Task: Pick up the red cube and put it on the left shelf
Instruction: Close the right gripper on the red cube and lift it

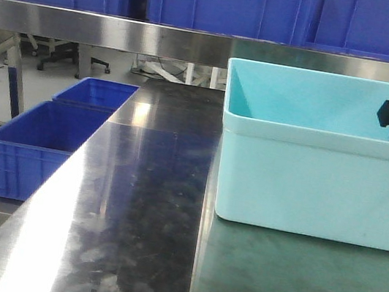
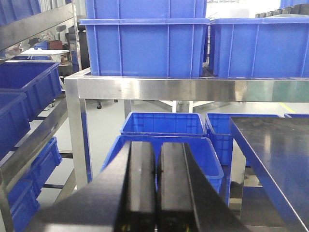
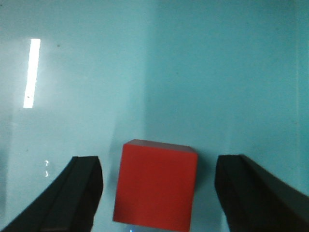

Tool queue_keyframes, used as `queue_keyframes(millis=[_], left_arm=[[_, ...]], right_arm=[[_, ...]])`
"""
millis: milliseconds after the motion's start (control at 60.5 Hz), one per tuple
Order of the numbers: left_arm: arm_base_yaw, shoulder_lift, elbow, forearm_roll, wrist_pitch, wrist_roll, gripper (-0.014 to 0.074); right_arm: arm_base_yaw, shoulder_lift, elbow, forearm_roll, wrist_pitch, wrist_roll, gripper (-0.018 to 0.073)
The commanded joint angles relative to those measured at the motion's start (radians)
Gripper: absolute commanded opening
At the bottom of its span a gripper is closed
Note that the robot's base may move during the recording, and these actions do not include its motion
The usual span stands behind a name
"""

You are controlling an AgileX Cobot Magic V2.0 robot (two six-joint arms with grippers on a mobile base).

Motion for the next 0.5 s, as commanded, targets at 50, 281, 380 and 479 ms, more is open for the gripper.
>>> queue_keyframes(millis=[50,281,380,479], left_arm=[[-0.004,-0.014,0.025,0.0,-0.085,0.0,0.0102],[-0.004,-0.014,0.025,0.0,-0.085,0.0,0.0102],[-0.004,-0.014,0.025,0.0,-0.085,0.0,0.0102],[-0.004,-0.014,0.025,0.0,-0.085,0.0,0.0102]], right_arm=[[-0.003,-0.017,-0.033,-0.013,-0.047,-0.003,0.0592],[-0.003,-0.014,-0.033,-0.013,-0.08,-0.003,0.059],[-0.003,-0.014,-0.033,-0.013,-0.096,-0.003,0.054],[-0.003,-0.014,-0.033,-0.013,-0.098,-0.003,0.0417]])
